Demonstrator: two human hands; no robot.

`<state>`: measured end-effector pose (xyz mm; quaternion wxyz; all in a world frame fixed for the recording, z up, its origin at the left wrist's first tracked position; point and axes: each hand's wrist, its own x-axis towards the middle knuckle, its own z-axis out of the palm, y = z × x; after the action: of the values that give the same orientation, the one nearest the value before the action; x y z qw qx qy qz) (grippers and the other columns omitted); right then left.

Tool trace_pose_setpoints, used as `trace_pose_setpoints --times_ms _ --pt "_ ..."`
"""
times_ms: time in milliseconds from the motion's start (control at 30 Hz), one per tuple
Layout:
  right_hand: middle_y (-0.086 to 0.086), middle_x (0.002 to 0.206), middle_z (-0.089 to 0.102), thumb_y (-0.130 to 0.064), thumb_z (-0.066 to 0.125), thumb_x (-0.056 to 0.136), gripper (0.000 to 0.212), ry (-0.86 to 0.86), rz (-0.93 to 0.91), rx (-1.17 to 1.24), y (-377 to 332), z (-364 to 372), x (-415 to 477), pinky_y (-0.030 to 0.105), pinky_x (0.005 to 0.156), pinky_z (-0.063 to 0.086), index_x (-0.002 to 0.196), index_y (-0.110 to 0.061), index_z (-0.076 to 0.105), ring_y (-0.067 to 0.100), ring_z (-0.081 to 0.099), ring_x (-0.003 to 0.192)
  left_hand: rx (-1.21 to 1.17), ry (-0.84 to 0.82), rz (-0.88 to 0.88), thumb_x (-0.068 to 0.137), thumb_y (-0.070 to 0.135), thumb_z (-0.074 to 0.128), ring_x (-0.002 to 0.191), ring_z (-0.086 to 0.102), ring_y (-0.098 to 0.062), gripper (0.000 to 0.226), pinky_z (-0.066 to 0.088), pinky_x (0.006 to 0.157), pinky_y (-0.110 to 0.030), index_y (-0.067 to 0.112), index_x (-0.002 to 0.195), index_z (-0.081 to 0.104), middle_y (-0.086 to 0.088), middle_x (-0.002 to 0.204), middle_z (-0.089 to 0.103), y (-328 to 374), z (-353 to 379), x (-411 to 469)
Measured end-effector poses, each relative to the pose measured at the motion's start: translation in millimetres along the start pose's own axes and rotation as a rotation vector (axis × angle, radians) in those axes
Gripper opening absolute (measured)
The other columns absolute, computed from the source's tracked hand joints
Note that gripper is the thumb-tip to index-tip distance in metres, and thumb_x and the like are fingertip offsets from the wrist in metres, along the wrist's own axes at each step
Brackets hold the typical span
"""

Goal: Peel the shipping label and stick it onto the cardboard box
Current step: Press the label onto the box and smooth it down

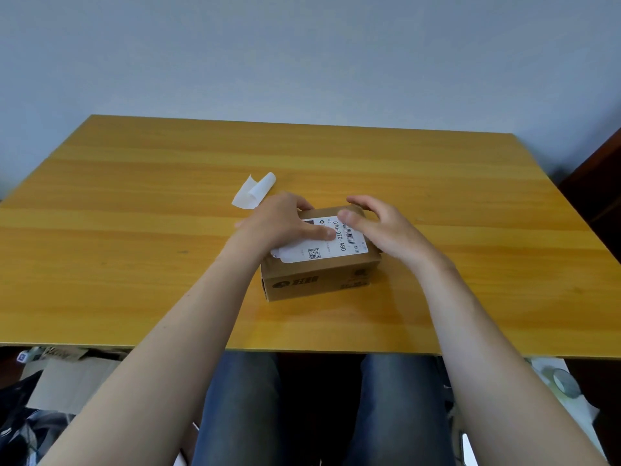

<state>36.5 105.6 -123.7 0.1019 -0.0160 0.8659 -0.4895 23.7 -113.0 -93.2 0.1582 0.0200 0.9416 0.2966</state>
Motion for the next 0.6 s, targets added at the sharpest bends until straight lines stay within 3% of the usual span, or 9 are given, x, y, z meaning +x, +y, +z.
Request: trace_pose_setpoints --times_ms 100,233,367,467,600 --pt "-0.014 0.147 0.051 -0.062 0.078 0.083 0.084 -0.055 -0.017 -0.051 2 -3 -2 0.024 0.091 0.045 0.156 -0.036 0.046 0.006 0.049 0.131 0.026 -0.036 0.0 0.069 0.064 0.085 0.093 0.068 -0.013 0.057 0.057 0.078 -0.035 0.033 0.114 0.07 0.009 0.1 0.071 2 -1 -3" --pt "-0.009 0.143 0.058 -0.055 0.085 0.078 0.088 -0.067 -0.037 -0.008 4 -4 0 0.014 0.081 0.047 0.155 -0.032 0.048 0.007 0.056 0.125 0.03 -0.025 -0.032 0.065 0.066 0.085 0.106 0.065 -0.018 0.07 0.055 0.096 -0.045 0.034 0.125 0.068 0.009 0.109 0.068 5 1 0" --pt "-0.009 0.137 0.06 -0.056 0.087 0.078 0.079 -0.044 -0.045 0.031 8 -2 1 0.023 0.084 0.052 0.147 -0.034 0.056 0.009 0.06 0.125 0.021 -0.046 -0.084 0.042 0.079 0.076 0.103 0.066 -0.019 0.069 0.05 0.101 -0.052 0.045 0.101 0.064 0.015 0.098 0.068 6 3 6" --pt "-0.013 0.133 0.062 -0.058 0.084 0.079 0.071 -0.018 -0.049 0.021 7 -2 2 0.021 0.083 0.049 0.141 -0.035 0.06 0.003 0.057 0.123 -0.011 -0.017 -0.103 0.03 0.085 0.068 0.095 0.068 -0.017 0.07 0.046 0.105 -0.06 0.041 0.083 0.064 0.014 0.089 0.072 5 5 11" --pt "-0.012 0.128 0.069 -0.053 0.081 0.086 0.051 0.027 -0.03 0.034 7 -1 6 0.026 0.078 0.051 0.131 -0.035 0.066 0.006 0.065 0.116 0.035 0.075 -0.135 0.06 0.08 0.077 0.093 0.064 -0.016 0.054 0.028 0.111 -0.069 0.034 0.088 0.068 0.012 0.08 0.072 12 7 11"
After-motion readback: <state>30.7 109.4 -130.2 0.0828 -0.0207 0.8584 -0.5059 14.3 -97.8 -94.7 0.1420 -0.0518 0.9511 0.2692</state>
